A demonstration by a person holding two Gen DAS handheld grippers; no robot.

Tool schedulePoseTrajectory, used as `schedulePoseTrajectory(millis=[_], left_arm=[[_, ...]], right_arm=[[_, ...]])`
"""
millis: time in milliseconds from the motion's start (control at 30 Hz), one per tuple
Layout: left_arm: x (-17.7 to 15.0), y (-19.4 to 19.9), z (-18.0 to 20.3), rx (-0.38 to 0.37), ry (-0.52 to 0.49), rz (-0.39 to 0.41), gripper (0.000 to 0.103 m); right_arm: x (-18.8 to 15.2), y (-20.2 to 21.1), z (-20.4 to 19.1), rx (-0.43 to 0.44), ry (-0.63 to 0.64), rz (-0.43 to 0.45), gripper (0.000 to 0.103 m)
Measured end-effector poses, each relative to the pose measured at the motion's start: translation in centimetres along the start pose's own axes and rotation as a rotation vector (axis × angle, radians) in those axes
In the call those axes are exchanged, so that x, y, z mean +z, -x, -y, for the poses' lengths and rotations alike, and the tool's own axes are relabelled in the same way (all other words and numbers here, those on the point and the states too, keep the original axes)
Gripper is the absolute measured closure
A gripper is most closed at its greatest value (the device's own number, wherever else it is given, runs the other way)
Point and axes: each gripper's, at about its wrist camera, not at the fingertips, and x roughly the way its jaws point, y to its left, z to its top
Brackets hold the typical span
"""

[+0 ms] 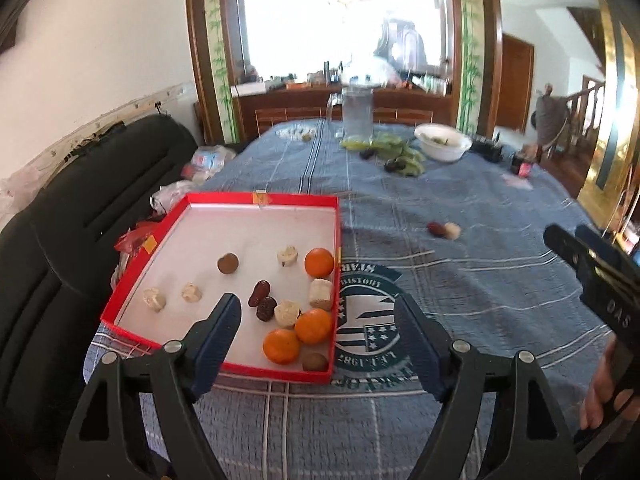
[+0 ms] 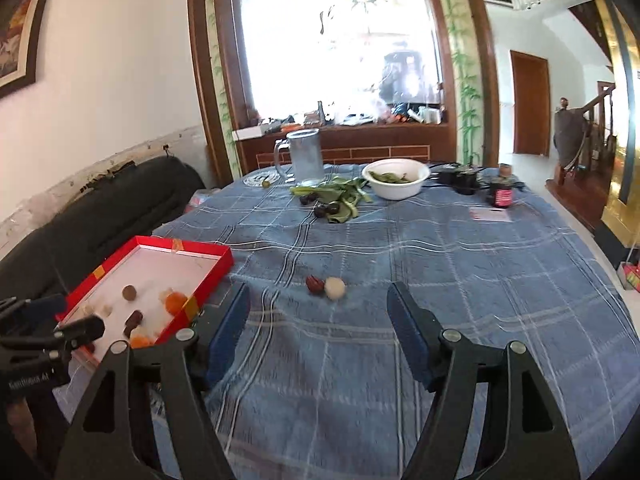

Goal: Organize fruits
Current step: 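Move both open tools back toward the red date and white ball on the table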

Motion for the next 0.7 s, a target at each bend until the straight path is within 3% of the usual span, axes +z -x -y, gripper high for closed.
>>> schedulePoseTrajectory(millis=[200, 367, 700], left_arm=[[-0.7, 2.7, -0.5, -0.037, -0.011, 0.068, 0.020], [-0.2, 1.5, -0.5, -0.052, -0.016, 0.056, 0.019], [3.6, -5.2, 2.4, -0.084, -0.055, -0.010, 0.019]], right_arm=[[-0.3, 3.8, 1.2, -0.017, 0.024, 0.075, 0.021], [0.7, 1.3, 2.6, 0.031, 0.046, -0.051, 0.021], [2.0, -9.4, 4.2, 0.049, -0.008, -0.274, 0.021]])
